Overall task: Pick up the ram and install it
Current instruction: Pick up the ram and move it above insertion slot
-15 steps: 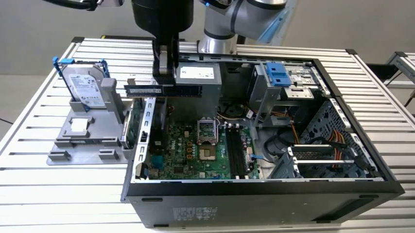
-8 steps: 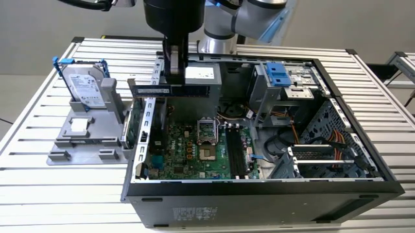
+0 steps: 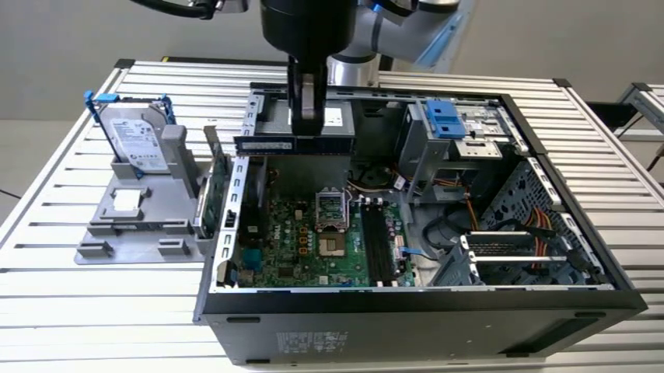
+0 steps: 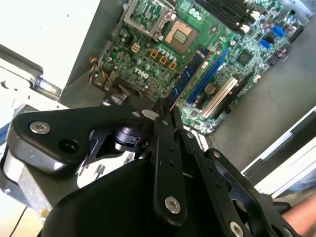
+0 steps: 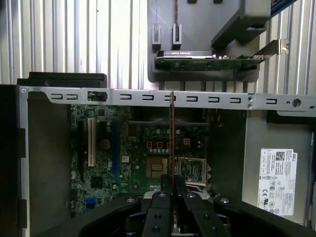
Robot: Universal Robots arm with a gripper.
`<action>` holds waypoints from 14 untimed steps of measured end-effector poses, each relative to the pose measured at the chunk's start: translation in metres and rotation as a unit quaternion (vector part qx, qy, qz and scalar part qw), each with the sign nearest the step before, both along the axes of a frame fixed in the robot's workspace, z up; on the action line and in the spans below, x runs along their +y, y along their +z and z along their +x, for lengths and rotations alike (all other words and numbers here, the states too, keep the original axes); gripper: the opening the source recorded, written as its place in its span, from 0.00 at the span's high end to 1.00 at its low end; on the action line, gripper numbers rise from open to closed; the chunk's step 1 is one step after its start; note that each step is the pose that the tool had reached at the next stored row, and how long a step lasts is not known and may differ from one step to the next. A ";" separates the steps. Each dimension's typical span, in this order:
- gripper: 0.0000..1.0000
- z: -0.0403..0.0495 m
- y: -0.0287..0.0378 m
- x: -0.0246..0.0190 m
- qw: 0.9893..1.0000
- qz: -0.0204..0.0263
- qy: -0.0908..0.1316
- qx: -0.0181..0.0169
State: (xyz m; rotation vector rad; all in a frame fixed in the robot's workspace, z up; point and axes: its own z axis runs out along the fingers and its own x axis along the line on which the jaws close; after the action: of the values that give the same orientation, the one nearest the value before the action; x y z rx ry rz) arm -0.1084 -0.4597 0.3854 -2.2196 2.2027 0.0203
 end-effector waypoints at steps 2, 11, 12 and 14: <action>1.00 0.0045 0.0000 0.0000 1.000 0.000 0.000 0.000; 1.00 0.0320 0.0000 0.0000 1.000 0.000 -0.005 0.000; 1.00 0.0338 0.0000 0.0000 1.000 0.000 -0.006 0.000; 1.00 0.0383 -0.0001 0.0000 1.000 0.000 -0.006 0.000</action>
State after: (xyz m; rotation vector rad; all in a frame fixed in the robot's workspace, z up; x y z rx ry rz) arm -0.0701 -0.4596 0.3853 -2.2063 2.2160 0.0201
